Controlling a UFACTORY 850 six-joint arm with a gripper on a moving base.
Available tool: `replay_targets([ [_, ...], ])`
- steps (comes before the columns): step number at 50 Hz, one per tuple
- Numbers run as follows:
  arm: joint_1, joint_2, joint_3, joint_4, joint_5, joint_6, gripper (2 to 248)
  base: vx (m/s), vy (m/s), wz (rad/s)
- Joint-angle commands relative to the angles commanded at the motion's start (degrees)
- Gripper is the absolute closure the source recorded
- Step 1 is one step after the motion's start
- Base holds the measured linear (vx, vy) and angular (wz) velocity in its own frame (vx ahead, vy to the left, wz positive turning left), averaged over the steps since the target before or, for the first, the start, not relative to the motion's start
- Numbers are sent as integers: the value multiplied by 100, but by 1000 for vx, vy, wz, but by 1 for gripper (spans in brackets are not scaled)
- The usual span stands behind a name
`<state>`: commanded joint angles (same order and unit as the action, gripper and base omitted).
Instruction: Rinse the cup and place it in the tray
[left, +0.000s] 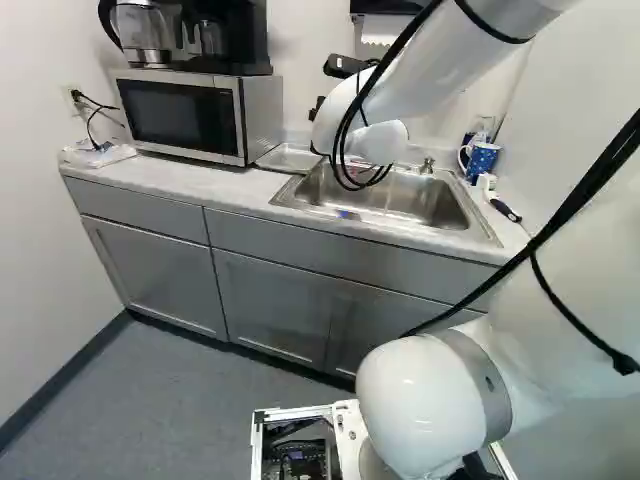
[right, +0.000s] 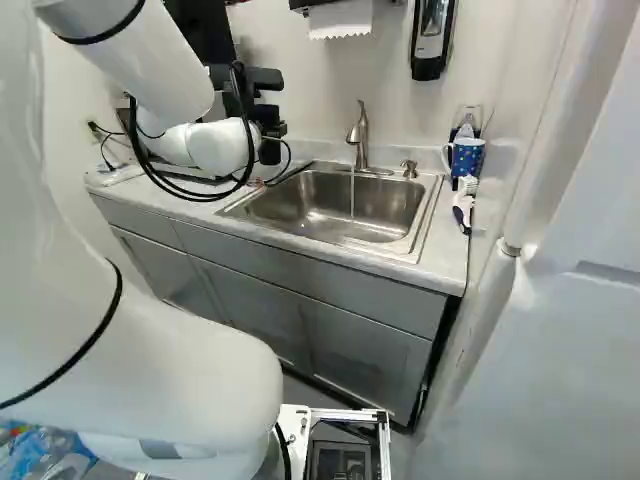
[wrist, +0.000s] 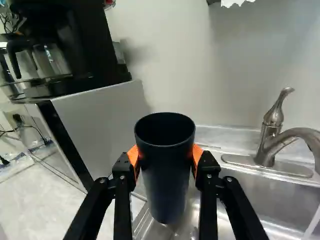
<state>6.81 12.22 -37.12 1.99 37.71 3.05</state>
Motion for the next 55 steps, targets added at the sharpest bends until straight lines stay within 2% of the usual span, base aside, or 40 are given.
replay_targets([
  [9,0,0,0,0,0,-543,128,0,0,0],
  [20,-3,-112,-100,0,0,-543,128,0,0,0],
  [36,4,-601,-550,0,0,-543,128,0,0,0],
  [55,119,-1190,-1122,0,1,-543,128,0,0,0],
])
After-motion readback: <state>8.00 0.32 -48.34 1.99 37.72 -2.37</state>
